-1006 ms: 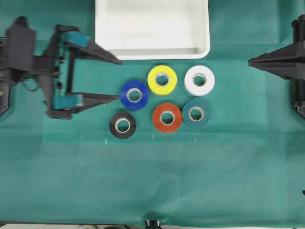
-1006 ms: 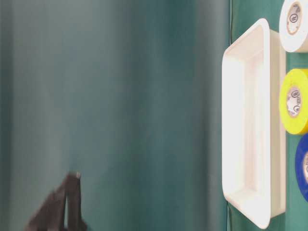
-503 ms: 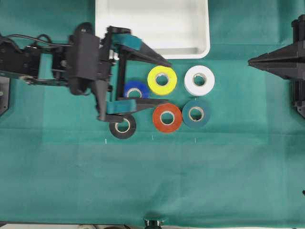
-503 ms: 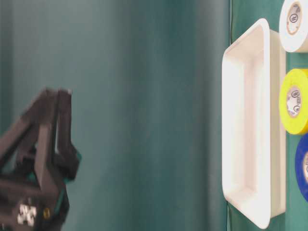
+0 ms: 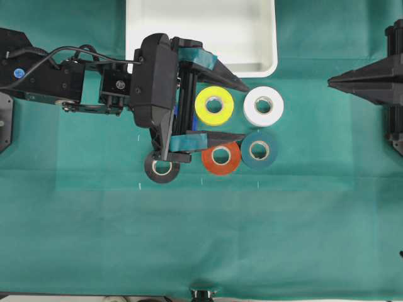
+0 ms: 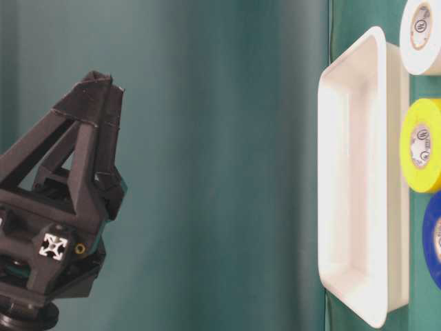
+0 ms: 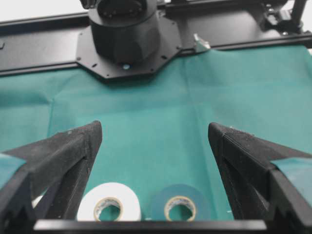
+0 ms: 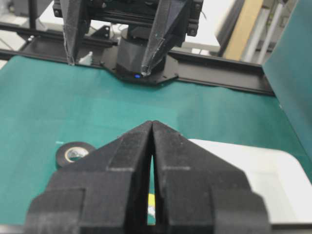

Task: Pick up the tape from a random location and place it into the white case.
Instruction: 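Move the left gripper open over the tape rolls toward the center, then lower the open left gripper over the orange-red tape roll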

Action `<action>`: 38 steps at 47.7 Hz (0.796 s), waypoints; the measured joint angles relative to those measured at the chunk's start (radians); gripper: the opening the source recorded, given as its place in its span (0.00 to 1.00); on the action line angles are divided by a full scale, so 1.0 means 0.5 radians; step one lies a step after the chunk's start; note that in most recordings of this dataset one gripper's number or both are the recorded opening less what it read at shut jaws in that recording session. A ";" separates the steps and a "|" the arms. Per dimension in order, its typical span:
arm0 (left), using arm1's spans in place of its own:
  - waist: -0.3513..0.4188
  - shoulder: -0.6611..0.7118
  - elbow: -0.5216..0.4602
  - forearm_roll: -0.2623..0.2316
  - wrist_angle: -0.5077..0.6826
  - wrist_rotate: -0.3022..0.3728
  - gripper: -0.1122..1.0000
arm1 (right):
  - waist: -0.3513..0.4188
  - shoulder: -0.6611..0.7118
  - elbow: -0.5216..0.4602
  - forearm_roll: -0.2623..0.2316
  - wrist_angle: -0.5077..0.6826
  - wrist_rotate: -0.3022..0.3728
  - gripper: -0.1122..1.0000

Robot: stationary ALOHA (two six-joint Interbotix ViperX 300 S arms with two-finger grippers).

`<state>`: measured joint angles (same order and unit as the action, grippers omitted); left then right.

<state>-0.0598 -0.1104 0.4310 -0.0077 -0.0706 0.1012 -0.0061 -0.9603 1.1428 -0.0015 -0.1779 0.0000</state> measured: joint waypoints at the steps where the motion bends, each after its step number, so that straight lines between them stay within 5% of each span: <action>1: 0.000 -0.003 0.000 0.000 -0.003 0.000 1.00 | 0.000 0.000 0.000 0.000 -0.003 0.000 0.10; 18: 0.006 0.009 -0.028 0.003 0.196 -0.009 1.00 | 0.000 0.000 0.000 -0.003 -0.003 0.006 0.10; 38: 0.025 0.187 -0.331 0.003 0.966 -0.009 1.00 | 0.000 0.000 0.000 -0.003 0.003 0.021 0.10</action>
<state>-0.0476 -0.0169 0.2654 -0.0061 0.4126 0.0966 -0.0061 -0.9603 1.1428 -0.0031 -0.1764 0.0107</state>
